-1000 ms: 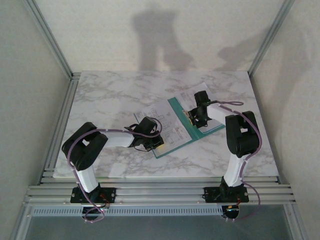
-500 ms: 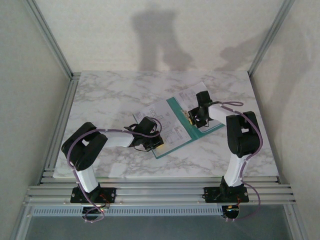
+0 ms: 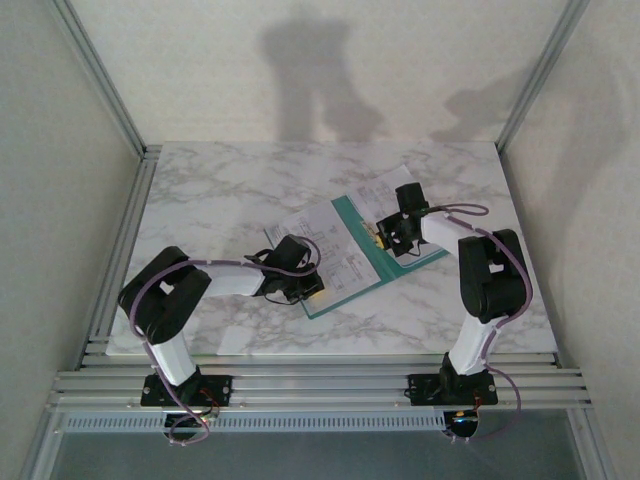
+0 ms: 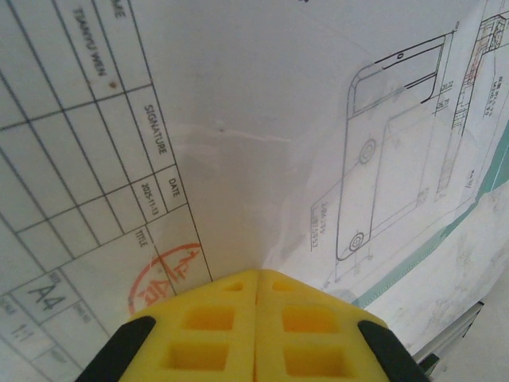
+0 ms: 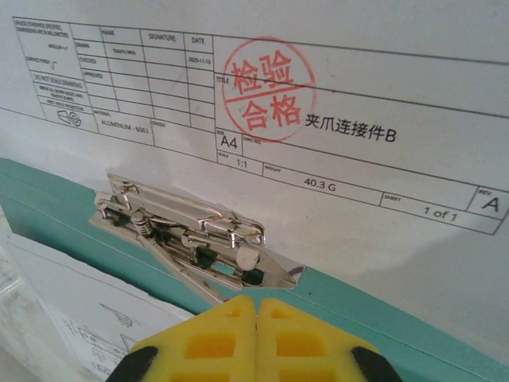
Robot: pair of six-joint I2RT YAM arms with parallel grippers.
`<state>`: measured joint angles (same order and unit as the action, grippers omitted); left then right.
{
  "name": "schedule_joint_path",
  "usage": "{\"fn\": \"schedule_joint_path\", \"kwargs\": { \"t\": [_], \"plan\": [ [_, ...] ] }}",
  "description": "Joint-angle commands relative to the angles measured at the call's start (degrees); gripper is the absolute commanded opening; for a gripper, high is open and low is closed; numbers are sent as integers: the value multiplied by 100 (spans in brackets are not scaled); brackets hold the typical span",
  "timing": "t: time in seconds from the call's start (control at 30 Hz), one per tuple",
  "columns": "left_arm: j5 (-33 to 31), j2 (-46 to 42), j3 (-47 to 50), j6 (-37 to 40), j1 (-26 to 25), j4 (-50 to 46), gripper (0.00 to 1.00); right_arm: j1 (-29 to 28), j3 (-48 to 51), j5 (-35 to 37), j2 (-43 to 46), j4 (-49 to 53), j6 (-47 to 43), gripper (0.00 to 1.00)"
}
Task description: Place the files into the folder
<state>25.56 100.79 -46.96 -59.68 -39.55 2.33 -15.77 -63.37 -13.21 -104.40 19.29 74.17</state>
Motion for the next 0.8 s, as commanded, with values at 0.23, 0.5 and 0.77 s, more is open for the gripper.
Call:
{"fn": "schedule_joint_path", "kwargs": {
  "t": [0.23, 0.5, 0.77],
  "plan": [
    [-289, 66, 261, 120, 79, -1147, 5, 298, 221, 830, -421, 681, -192, 0],
    [-279, 37, 347, 108, 99, -1098, 5, 227, 25, 910, -699, 1065, -335, 0],
    [-270, 98, 257, 134, 114, -1128, 5, 109, 297, 1094, -870, 1240, -96, 0]
  ]
}}
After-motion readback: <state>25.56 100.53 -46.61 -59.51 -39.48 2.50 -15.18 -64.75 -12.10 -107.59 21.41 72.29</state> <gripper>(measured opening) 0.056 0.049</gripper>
